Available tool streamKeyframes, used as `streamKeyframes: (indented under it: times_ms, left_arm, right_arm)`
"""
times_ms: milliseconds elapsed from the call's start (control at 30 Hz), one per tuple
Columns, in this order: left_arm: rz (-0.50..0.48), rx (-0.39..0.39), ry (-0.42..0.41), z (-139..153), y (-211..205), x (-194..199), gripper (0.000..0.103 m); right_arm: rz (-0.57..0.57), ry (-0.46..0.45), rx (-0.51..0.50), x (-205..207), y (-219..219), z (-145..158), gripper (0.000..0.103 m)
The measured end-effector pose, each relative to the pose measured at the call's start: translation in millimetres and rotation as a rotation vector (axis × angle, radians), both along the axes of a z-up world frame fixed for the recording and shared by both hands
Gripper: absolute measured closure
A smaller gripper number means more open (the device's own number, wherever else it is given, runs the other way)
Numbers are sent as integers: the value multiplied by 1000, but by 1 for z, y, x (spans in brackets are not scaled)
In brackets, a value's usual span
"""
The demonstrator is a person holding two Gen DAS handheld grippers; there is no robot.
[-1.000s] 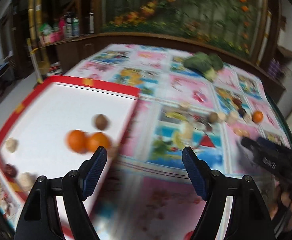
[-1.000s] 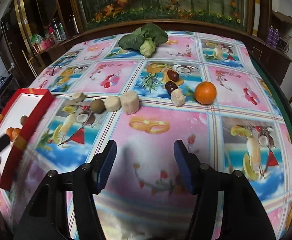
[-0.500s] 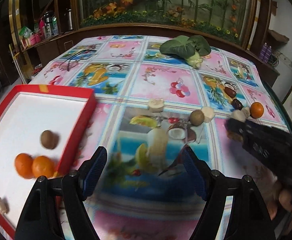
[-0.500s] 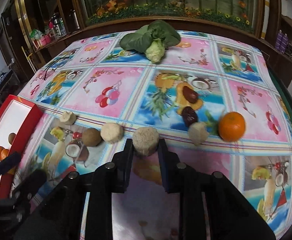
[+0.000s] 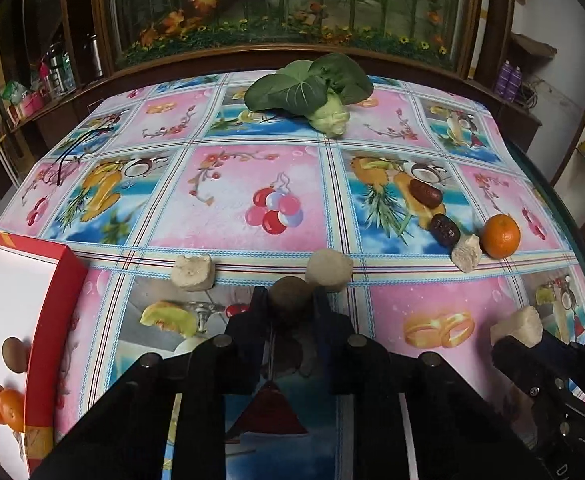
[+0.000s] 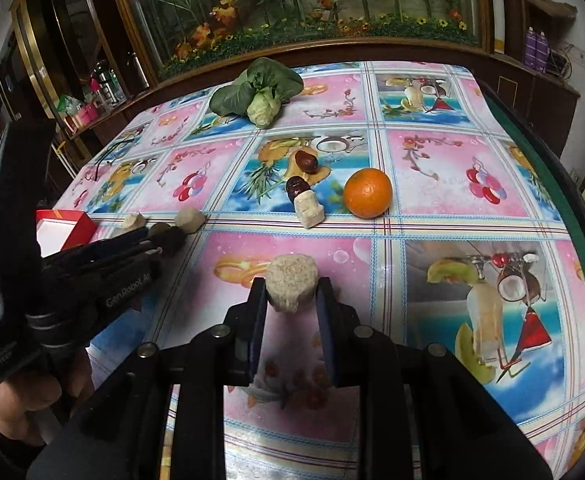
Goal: Organize fruits
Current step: 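Grasp a beige cube with the right tool while the left grasps a brown kiwi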
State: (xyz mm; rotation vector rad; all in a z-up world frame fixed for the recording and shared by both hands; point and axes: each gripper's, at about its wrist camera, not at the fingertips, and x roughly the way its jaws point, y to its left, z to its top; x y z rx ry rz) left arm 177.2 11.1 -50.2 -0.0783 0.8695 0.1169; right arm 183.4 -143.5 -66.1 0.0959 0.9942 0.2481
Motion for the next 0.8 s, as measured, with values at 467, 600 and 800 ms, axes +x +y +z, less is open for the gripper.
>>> streamKeyframes:
  times_ms: [467, 600, 800]
  left_arm:
    - [-38, -13, -12, 13, -2, -66, 83]
    - [-49, -11, -12, 18, -8, -86, 83]
    - [-30, -12, -42, 29, -1, -117, 83]
  right_arm:
    - [19, -5, -63, -20, 11, 5, 77]
    - [4, -8, -88, -38, 9, 11, 77]
    - [-22, -13, -124, -67, 6, 18, 77]
